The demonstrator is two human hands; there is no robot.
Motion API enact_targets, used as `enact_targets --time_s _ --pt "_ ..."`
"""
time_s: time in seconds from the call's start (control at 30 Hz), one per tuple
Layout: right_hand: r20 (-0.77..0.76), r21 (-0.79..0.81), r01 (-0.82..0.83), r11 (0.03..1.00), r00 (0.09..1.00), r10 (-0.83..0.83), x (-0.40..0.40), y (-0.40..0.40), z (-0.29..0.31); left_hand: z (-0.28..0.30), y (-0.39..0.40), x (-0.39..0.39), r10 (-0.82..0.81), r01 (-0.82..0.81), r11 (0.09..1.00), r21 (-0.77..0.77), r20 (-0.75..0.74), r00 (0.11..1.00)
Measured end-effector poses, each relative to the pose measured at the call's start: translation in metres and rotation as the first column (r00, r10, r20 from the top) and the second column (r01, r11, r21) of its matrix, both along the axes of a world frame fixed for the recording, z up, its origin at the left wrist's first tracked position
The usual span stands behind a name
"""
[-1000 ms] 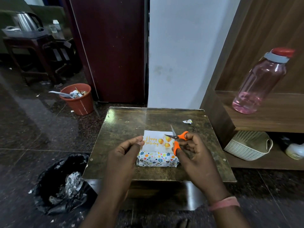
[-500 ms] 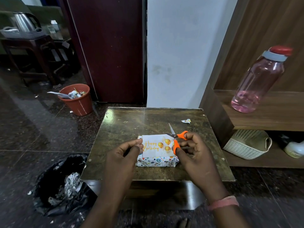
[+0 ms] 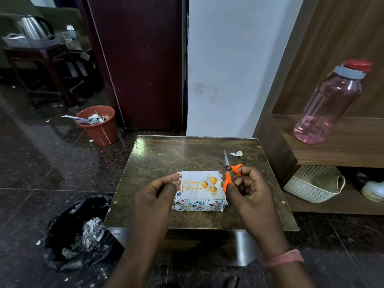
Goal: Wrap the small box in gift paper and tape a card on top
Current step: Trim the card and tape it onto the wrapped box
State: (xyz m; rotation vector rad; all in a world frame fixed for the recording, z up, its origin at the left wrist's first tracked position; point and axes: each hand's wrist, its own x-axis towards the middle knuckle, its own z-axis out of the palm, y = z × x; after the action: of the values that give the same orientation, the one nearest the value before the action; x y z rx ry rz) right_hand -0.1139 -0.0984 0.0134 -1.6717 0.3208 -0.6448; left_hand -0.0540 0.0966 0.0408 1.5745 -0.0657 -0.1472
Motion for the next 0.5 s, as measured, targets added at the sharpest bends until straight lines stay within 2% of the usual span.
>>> enact_targets --time_s 0.13,0.2,0.3,0.4,0.5 --pt "0.005 0.042 -0.126 0.991 0.992 0.126 -0.004 0.007 0.012 0.003 -0.002 0.001 -0.092 0.087 0.979 -0.182 -0.021 0.996" --pt "0.007 0.07 -0.201 0.977 0.979 0.201 -0.006 0.014 0.018 0.002 -0.002 0.002 -0.156 0.129 0.937 -0.326 -0.056 0.986" --pt "0.046 0.172 -0.223 0.959 0.975 0.219 -0.004 0.024 0.027 0.002 -0.002 0.004 -0.281 0.213 0.857 -0.47 -0.079 0.957" --pt "0.134 0.308 -0.243 0.92 0.968 0.211 -0.002 0.03 0.037 0.002 -0.002 0.003 -0.363 0.279 0.814 -0.509 -0.072 0.929" --pt "0.165 0.356 -0.262 0.897 0.962 0.216 -0.003 0.031 0.044 0.0 -0.005 0.001 -0.4 0.333 0.81 -0.482 -0.04 0.915"
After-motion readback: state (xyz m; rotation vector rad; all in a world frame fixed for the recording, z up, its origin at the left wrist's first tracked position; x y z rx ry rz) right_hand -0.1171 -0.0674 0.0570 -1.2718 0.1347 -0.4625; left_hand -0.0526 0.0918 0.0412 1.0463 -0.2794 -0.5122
